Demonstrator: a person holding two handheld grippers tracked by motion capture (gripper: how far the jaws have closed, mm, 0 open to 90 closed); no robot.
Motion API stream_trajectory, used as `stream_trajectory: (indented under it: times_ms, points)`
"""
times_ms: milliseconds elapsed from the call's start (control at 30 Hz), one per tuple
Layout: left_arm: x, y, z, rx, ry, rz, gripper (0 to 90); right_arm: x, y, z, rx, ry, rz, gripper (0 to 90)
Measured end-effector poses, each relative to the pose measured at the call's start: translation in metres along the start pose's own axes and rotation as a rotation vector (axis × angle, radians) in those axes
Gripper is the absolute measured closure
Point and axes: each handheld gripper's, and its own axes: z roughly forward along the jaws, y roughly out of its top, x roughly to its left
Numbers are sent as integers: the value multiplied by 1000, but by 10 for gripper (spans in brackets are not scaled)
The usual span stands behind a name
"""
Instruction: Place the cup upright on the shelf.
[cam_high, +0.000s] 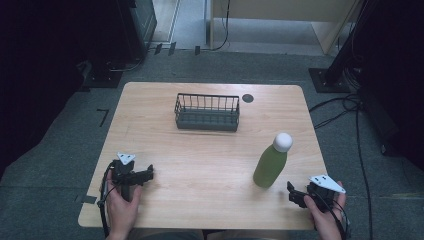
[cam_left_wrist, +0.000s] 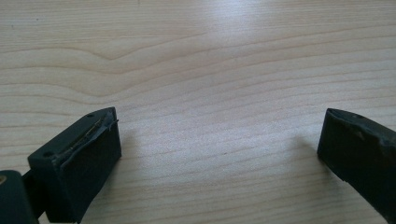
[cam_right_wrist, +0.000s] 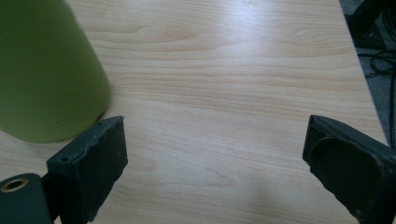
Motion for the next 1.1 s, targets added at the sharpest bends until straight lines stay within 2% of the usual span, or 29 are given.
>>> stream_trajectory:
  times_ms: [633, 1100]
  points:
    - [0, 0, 0, 0, -2, 2, 1, 30, 3, 1, -10, 93, -78, 62]
    - [0, 0, 0, 0, -2, 2, 1, 53, 13, 0, -52, 188, -98, 68]
